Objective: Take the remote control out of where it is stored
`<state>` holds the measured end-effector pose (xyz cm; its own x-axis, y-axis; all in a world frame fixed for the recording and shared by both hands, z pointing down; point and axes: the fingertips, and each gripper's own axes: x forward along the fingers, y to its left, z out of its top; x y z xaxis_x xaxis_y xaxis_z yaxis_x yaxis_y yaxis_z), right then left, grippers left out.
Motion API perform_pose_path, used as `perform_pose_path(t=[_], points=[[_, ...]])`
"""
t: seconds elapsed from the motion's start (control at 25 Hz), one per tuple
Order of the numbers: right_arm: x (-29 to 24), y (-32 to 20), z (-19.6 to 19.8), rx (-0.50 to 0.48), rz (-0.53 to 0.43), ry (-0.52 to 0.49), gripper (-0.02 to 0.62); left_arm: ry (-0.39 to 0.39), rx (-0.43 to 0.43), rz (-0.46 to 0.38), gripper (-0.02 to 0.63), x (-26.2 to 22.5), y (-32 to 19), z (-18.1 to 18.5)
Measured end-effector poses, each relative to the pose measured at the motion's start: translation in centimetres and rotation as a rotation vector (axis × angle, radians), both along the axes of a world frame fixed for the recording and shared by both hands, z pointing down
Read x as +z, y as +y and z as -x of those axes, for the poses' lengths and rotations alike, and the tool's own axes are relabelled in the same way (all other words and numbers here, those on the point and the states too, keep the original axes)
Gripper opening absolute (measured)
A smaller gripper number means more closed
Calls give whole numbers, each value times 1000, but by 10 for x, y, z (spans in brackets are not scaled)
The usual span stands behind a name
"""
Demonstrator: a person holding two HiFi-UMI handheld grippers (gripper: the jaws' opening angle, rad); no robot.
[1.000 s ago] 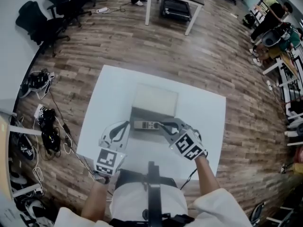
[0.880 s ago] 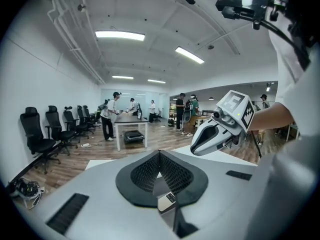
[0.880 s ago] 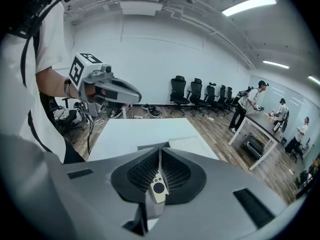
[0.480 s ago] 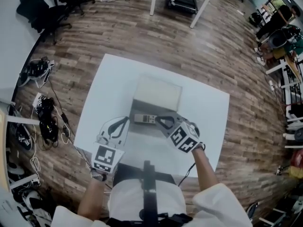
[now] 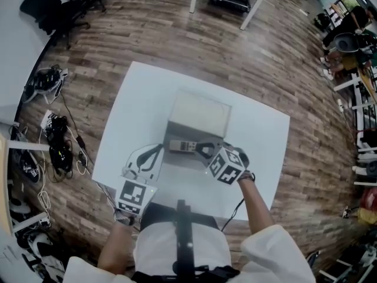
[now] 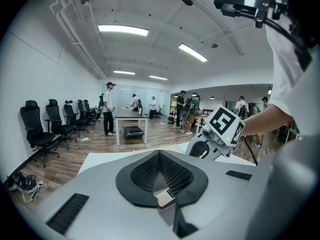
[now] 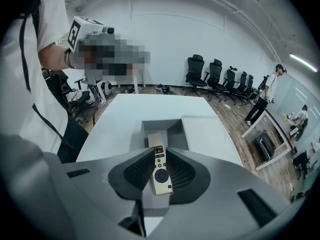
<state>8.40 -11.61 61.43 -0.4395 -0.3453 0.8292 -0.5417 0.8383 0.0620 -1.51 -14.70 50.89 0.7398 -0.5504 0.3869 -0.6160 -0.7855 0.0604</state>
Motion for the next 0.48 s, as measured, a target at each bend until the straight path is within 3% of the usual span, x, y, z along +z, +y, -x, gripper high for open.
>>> perform_pose_path(t=[0.48], points=[[46,-6,3,-91,73,135,72,11,-17,40,-11,13,-5,-6]])
